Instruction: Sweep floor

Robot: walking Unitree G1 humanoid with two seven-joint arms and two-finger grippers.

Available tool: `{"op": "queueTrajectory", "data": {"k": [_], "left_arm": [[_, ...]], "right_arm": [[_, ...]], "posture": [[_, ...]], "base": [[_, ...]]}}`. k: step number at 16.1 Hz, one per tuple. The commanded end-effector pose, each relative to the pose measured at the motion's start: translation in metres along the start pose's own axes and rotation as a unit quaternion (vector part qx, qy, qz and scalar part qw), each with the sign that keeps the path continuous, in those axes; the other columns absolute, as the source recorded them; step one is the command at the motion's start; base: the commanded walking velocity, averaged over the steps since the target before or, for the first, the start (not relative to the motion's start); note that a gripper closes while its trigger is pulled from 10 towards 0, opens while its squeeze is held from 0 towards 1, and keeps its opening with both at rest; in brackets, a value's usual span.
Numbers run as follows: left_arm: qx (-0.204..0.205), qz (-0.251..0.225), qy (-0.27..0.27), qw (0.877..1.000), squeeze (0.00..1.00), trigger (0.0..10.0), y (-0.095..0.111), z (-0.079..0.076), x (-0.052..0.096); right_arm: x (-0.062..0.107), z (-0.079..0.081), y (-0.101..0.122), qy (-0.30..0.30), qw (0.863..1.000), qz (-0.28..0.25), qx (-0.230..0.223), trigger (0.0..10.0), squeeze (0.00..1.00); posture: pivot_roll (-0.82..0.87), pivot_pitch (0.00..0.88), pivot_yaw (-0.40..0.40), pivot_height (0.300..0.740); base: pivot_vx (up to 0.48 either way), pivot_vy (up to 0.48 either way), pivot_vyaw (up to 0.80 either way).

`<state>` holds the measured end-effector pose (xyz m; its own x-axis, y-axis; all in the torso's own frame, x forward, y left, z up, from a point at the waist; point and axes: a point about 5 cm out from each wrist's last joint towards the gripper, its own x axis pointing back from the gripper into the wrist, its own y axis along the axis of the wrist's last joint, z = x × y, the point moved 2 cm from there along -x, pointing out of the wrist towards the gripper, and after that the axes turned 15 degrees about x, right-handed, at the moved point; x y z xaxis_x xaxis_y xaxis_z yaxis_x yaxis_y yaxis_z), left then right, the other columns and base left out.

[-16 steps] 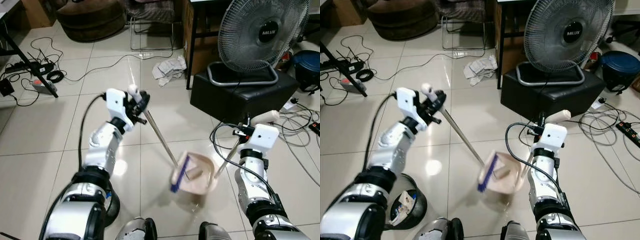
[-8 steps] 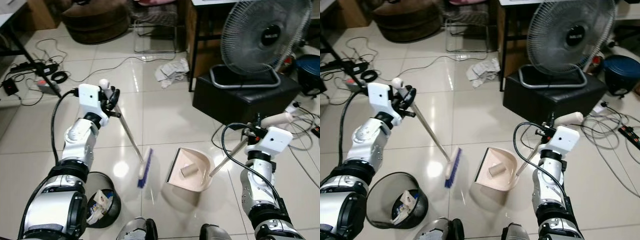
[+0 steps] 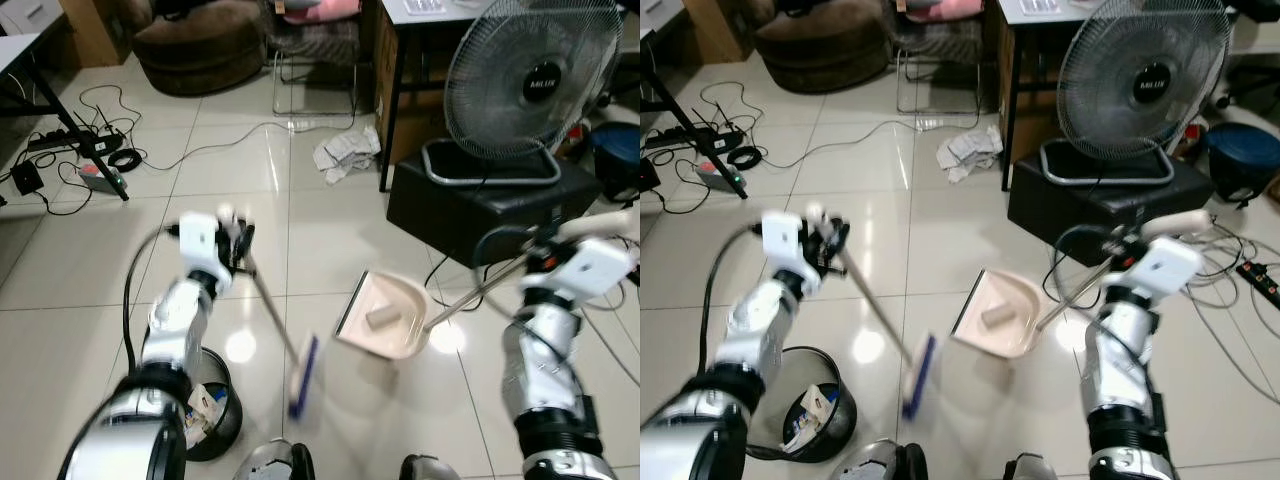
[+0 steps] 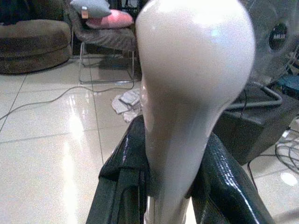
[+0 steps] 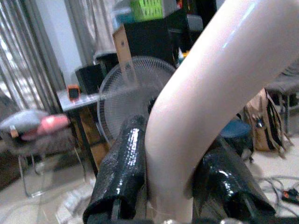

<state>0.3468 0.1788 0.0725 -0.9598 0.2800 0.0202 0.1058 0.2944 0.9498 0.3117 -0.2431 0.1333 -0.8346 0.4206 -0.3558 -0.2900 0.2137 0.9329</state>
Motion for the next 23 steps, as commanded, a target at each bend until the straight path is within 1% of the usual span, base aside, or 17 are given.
{"op": "queueTrajectory", "data": {"k": [1, 3, 4, 5, 7, 8, 9, 11, 13, 15, 16, 18, 23], "left_arm": [[-0.019, -0.007, -0.005, 1.000, 0.00, 10.0, 0.006, 0.000, 0.000], [-0.042, 0.027, -0.012, 0.999, 0.00, 10.0, -0.008, -0.001, 0.011], [-0.053, 0.044, -0.018, 0.997, 0.00, 10.0, -0.018, -0.001, 0.021], [-0.057, 0.049, -0.020, 0.997, 0.00, 10.0, -0.023, -0.001, 0.027], [-0.056, 0.066, -0.013, 0.996, 0.00, 10.0, -0.033, 0.003, 0.039], [-0.057, 0.076, -0.007, 0.995, 0.00, 10.0, -0.039, 0.005, 0.046], [-0.054, 0.078, -0.002, 0.995, 0.00, 10.0, -0.041, 0.006, 0.050], [-0.055, 0.076, 0.000, 0.996, 0.00, 10.0, -0.038, 0.005, 0.052], [-0.057, 0.079, 0.001, 0.995, 0.00, 10.0, -0.038, 0.005, 0.053], [-0.051, 0.090, 0.001, 0.995, 0.00, 10.0, -0.041, 0.004, 0.056], [-0.052, 0.098, 0.002, 0.994, 0.00, 10.0, -0.044, 0.005, 0.058], [-0.048, 0.107, 0.017, 0.993, 0.00, 10.0, -0.049, 0.010, 0.062], [-0.051, 0.118, 0.015, 0.992, 0.00, 10.0, -0.052, 0.014, 0.062]], "right_arm": [[-0.007, 0.000, 0.019, -0.007, 0.999, -0.029, -0.022, 10.0, 0.00], [-0.015, 0.001, 0.037, 0.001, 0.999, -0.037, -0.021, 10.0, 0.00], [-0.019, 0.001, 0.045, 0.004, 0.999, -0.032, -0.014, 10.0, 0.00], [-0.021, 0.002, 0.050, 0.005, 0.999, -0.028, -0.021, 10.0, 0.00], [-0.028, 0.003, 0.068, 0.016, 0.998, -0.029, -0.046, 10.0, 0.00], [-0.032, 0.005, 0.080, 0.025, 0.997, -0.031, -0.064, 10.0, 0.00], [-0.035, 0.008, 0.090, 0.037, 0.995, -0.034, -0.088, 10.0, 0.00], [-0.037, 0.013, 0.104, 0.060, 0.991, -0.037, -0.116, 10.0, 0.00], [-0.041, 0.021, 0.120, 0.093, 0.986, -0.040, -0.132, 10.0, 0.00], [-0.042, 0.026, 0.129, 0.115, 0.983, -0.037, -0.137, 10.0, 0.00], [-0.043, 0.029, 0.132, 0.128, 0.982, -0.035, -0.132, 10.0, 0.00], [-0.044, 0.029, 0.131, 0.132, 0.981, -0.022, -0.139, 10.0, 0.00], [-0.042, 0.028, 0.129, 0.128, 0.981, -0.012, -0.146, 10.0, 0.00]], "posture": [[-0.05, 0.012, 0.104, 0.740], [-0.05, 0.012, 0.112, 0.740], [-0.06, 0.006, 0.116, 0.740], [-0.06, 0.000, 0.117, 0.740], [-0.07, 0.000, 0.114, 0.740], [-0.06, 0.000, 0.107, 0.740], [-0.06, 0.000, 0.099, 0.740], [-0.05, 0.000, 0.085, 0.740], [-0.04, 0.000, 0.079, 0.740], [-0.04, 0.000, 0.076, 0.740], [-0.03, 0.000, 0.070, 0.740], [-0.02, 0.000, 0.069, 0.740], [-0.03, 0.000, 0.079, 0.740]], "base": [[0.000, 0.000, 0.00], [0.000, 0.000, 0.00], [0.000, 0.000, 0.00], [0.000, 0.000, 0.00], [0.000, 0.000, 0.00], [0.000, 0.000, 0.00], [0.000, 0.000, 0.00], [0.000, 0.000, 0.00], [0.000, 0.000, 0.00], [0.000, 0.000, 0.63], [0.000, 0.000, 0.80], [0.000, 0.000, 0.80], [0.000, 0.000, 0.80]]}}
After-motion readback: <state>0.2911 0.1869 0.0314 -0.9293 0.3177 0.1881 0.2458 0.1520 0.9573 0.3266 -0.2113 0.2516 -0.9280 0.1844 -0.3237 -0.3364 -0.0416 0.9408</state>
